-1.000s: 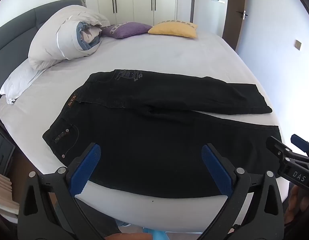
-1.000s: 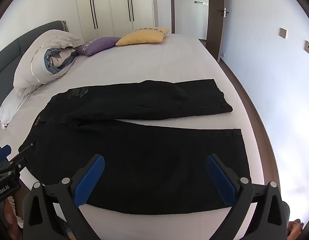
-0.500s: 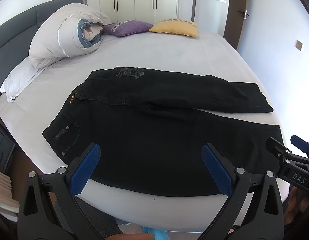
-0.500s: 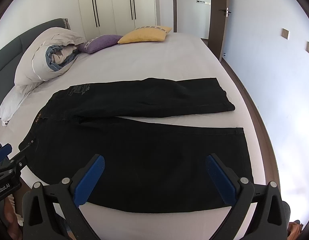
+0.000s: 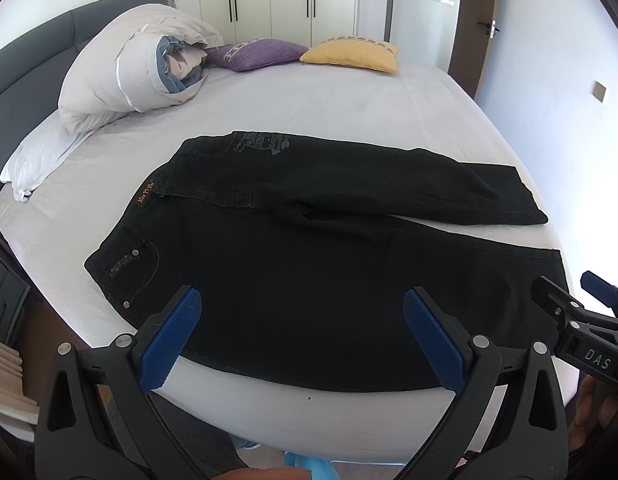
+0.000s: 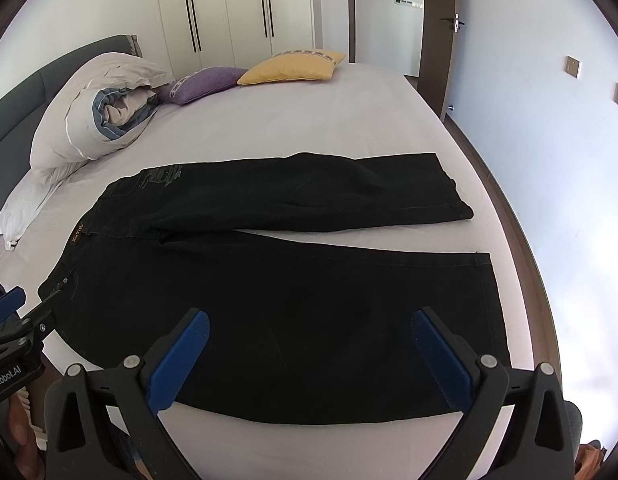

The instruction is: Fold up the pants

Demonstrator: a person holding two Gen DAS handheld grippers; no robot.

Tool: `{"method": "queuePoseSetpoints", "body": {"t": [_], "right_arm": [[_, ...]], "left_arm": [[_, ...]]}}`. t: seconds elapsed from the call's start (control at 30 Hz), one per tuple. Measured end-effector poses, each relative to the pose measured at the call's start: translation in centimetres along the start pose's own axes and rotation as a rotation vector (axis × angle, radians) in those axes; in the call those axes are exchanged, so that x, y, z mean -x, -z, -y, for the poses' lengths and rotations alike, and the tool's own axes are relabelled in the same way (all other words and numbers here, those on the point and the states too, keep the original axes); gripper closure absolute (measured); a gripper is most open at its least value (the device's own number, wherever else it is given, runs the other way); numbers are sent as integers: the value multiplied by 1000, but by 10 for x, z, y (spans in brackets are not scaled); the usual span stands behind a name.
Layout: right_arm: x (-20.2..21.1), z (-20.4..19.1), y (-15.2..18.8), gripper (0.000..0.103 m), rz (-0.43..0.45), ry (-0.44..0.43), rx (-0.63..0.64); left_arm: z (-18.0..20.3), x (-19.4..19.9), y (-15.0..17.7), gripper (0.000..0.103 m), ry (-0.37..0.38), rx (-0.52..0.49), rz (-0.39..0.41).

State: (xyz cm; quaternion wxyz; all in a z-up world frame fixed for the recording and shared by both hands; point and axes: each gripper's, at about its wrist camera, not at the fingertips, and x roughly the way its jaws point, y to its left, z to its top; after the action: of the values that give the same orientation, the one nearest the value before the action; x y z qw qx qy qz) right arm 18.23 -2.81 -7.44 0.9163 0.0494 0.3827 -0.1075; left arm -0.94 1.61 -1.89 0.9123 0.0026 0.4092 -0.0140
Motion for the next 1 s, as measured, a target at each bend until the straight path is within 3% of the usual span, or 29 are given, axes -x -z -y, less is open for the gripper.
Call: {"method": "queuePoseSetpoints", "body": {"t": [1.0], "right_arm": [[0, -6, 3, 0, -5, -5, 6]], "left_arm": [[3, -4, 5, 0, -1, 0, -7]]}}
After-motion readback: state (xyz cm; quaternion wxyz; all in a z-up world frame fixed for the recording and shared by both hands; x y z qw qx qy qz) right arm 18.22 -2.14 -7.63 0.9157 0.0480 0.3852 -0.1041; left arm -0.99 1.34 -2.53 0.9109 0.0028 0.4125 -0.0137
